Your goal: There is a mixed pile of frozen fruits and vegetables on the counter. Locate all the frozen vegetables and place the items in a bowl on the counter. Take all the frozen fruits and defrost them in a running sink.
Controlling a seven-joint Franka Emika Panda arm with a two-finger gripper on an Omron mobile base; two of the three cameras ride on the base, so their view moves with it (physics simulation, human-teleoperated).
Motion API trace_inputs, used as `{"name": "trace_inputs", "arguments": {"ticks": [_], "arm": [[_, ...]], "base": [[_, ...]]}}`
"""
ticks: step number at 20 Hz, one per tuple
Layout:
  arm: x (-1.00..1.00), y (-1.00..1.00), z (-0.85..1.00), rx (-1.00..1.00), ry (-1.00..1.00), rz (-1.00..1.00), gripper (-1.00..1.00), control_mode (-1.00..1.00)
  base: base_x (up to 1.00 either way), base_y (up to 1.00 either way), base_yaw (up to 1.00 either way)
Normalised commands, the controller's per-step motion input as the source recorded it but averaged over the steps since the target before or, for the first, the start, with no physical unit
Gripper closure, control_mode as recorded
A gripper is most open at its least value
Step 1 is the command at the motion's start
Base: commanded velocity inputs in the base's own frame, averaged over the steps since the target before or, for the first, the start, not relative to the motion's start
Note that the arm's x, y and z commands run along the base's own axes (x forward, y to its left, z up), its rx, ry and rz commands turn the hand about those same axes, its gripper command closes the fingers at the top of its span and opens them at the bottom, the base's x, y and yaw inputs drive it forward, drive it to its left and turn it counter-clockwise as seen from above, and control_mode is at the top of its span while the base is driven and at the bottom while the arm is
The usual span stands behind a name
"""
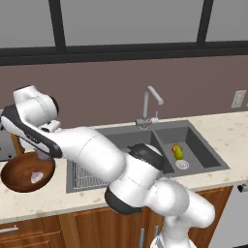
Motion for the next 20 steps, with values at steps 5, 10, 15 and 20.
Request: {"name": "trace_inputs", "arguments": {"ticks": [5,10,15,20], "arm": [[0.21,0.25,-0.35,0.11,0.0,0.1,1.0,-1.0],[0.27,0.26,-0.28,0.09,-0.02,0.07,1.0,-1.0],[0.15,0.16,-0.17,0.03,-0.12,0.02,1.0,-1.0],[0.06,0.27,-0.18,0.0,-0.06,-0.05,1.0,-1.0]], "base": [[0.0,0.0,0.0],[0.0,0.0,0.0],[0.0,0.0,0.0],[0.0,0.0,0.0]]}}
